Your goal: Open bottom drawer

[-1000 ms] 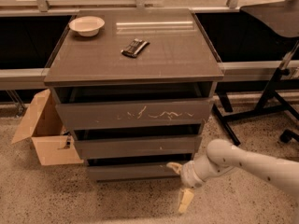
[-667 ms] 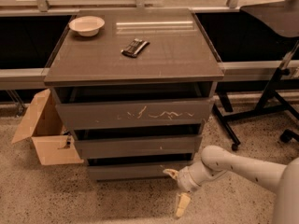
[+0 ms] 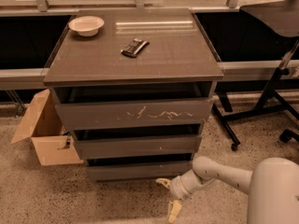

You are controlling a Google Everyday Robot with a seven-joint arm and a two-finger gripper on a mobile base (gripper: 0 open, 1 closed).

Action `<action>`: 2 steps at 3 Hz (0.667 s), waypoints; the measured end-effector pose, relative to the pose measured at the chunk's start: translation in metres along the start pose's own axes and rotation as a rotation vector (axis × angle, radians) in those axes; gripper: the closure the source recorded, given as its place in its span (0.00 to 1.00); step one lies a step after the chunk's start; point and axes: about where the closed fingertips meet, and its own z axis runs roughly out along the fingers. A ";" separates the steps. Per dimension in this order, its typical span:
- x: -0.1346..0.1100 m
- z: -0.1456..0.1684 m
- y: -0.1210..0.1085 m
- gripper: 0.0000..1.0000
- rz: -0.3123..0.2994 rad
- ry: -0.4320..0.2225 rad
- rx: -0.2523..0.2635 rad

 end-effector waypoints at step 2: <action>0.030 -0.007 -0.013 0.00 -0.018 -0.010 0.053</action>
Offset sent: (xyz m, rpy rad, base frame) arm 0.0309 -0.0511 -0.0385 0.0211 -0.1013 -0.0705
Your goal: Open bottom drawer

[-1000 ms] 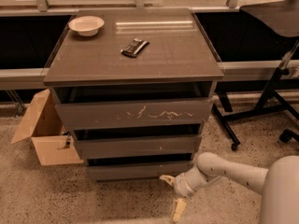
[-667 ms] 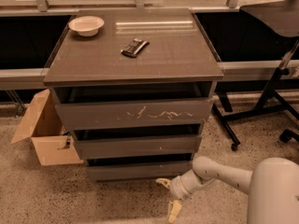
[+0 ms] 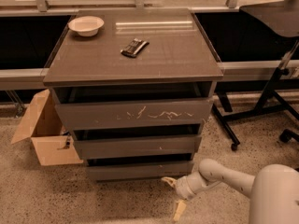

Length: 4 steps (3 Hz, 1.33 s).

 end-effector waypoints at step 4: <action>0.048 -0.018 -0.056 0.00 -0.081 0.083 0.085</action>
Offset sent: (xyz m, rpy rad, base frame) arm 0.0762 -0.0592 -0.0359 -0.0445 -0.1575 -0.0046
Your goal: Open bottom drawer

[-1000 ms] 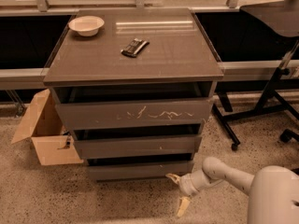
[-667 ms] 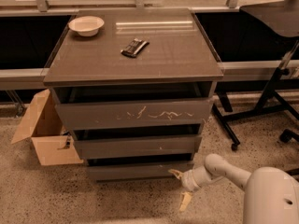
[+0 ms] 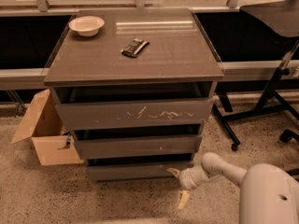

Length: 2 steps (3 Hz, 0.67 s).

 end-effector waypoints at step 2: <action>0.007 0.007 -0.037 0.00 -0.096 0.060 0.019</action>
Offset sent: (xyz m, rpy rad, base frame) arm 0.0664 0.0044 -0.0112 -0.0687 -0.1588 0.0922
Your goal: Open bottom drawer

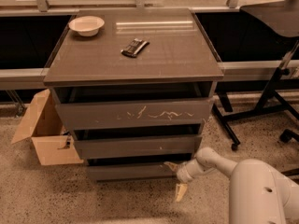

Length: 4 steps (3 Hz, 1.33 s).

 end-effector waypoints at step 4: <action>0.014 0.050 -0.056 0.00 -0.079 0.070 0.059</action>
Offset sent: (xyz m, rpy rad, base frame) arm 0.0510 0.0182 -0.0262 -0.0456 -0.1215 0.0324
